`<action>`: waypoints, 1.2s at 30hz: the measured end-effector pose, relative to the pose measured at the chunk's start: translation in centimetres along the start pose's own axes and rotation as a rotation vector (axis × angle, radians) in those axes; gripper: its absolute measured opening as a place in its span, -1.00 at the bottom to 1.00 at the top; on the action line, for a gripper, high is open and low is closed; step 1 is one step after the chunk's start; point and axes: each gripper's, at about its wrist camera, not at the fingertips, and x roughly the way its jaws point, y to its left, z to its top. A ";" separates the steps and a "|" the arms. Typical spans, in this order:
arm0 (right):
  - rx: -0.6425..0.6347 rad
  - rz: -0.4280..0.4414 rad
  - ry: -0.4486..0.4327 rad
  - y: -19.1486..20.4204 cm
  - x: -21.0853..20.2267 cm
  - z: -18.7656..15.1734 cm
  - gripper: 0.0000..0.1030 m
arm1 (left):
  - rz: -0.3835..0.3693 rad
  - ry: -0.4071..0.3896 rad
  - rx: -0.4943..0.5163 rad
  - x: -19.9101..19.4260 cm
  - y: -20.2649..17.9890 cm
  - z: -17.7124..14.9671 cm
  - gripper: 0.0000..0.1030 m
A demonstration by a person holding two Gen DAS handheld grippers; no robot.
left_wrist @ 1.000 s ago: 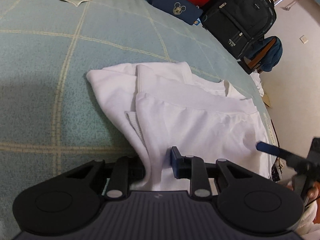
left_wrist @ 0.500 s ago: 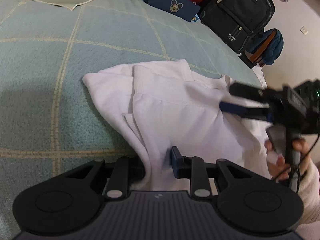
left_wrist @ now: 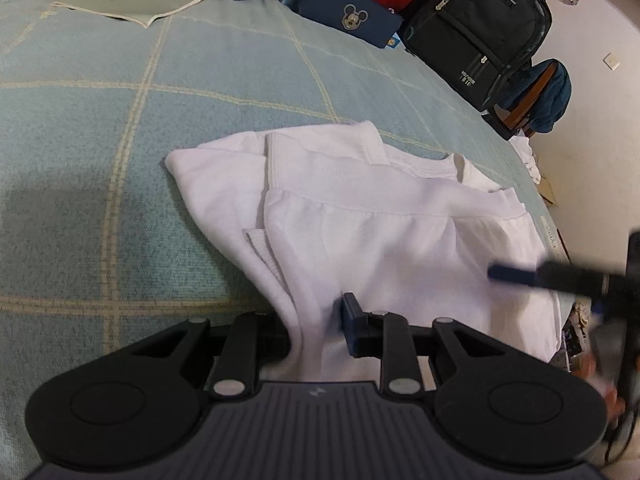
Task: Fold clothes
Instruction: 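Hold the gripped side edge with the left gripper, then lift the gripped side with the left gripper and fold it over the shirt's middle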
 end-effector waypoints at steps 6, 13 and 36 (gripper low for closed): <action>0.001 -0.015 0.012 0.8 -0.8 -1.5 1.00 | 0.032 0.003 0.002 0.0 -0.4 0.0 -0.49; 0.056 -0.007 0.069 -0.2 -0.4 -2.8 1.00 | 0.045 -0.004 -0.029 -0.1 -0.5 0.0 -0.49; -0.154 -0.041 -0.098 -2.3 -10.7 -6.1 1.00 | 0.179 0.022 0.070 -2.9 -7.8 1.7 -0.74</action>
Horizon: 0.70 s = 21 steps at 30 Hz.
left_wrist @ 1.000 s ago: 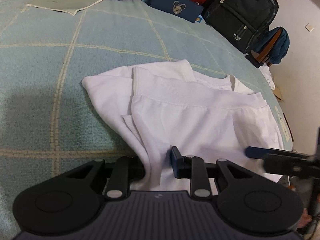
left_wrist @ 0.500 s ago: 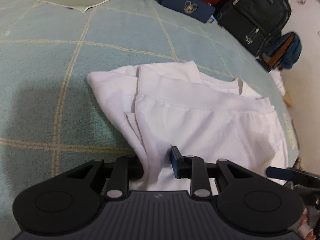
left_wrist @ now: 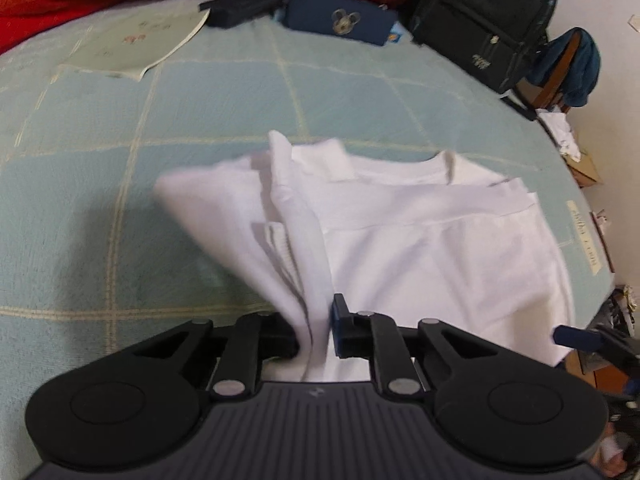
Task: Fold clothes
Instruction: 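Lift the gripped side with the left gripper and fold it over the shirt's middle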
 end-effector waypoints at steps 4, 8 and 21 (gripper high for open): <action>-0.007 0.006 -0.023 -0.6 -0.7 -0.5 1.00 | 0.004 -0.009 0.029 -0.9 -2.2 0.6 -0.74; -0.013 0.013 -0.051 -1.2 -1.7 -0.9 1.00 | 0.005 -0.009 0.051 -1.4 -4.3 1.2 -0.74; -0.007 0.040 -0.133 -3.5 -5.0 -2.6 1.00 | -0.085 -0.038 0.020 -1.9 -10.2 4.0 -0.74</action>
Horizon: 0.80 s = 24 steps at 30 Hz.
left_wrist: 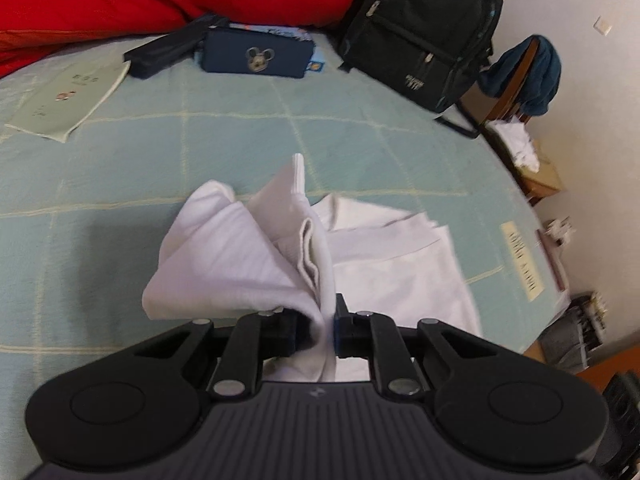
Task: Fold clothes
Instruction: 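Lift the gripped side with the left gripper and fold it over the shirt's middle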
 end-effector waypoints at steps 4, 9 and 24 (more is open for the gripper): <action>-0.005 -0.004 -0.032 -0.5 -1.4 -0.3 1.00 | -0.037 0.003 -0.008 0.9 -2.1 0.7 -0.74; -0.005 -0.026 -0.070 -1.3 -3.1 -0.8 1.00 | -0.048 0.017 -0.007 2.4 -4.5 1.1 -0.74; 0.041 -0.052 -0.105 -3.8 -5.0 -1.5 1.00 | -0.022 0.108 -0.009 8.8 -9.9 2.3 -0.74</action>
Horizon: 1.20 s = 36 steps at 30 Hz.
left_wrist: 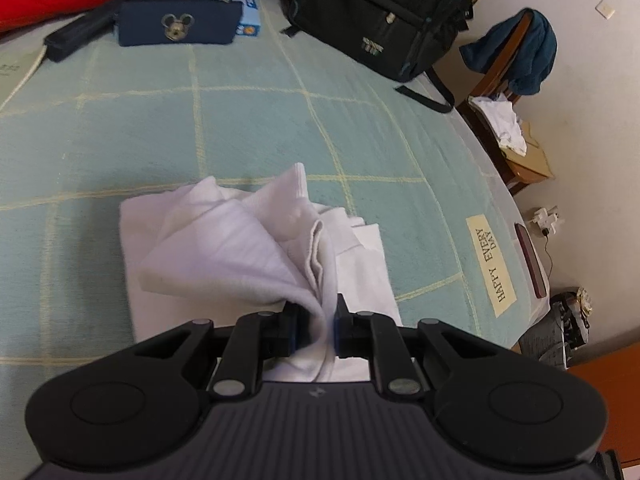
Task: Fold clothes
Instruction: 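Lift the gripped side with the left gripper and fold it over the shirt's middle, then open the left gripper and release the folded side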
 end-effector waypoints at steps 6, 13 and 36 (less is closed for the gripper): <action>0.003 -0.015 0.000 -0.4 -0.2 -0.2 1.00 | 0.020 0.036 0.000 2.9 -1.5 0.5 -0.73; 0.013 -0.041 0.008 -0.8 -0.4 -0.4 1.00 | 0.033 0.086 -0.002 5.1 -2.2 0.0 -0.54; 0.018 -0.110 0.017 -0.9 -1.1 -1.3 1.00 | 0.097 -0.243 0.483 -7.4 -1.6 -11.2 0.45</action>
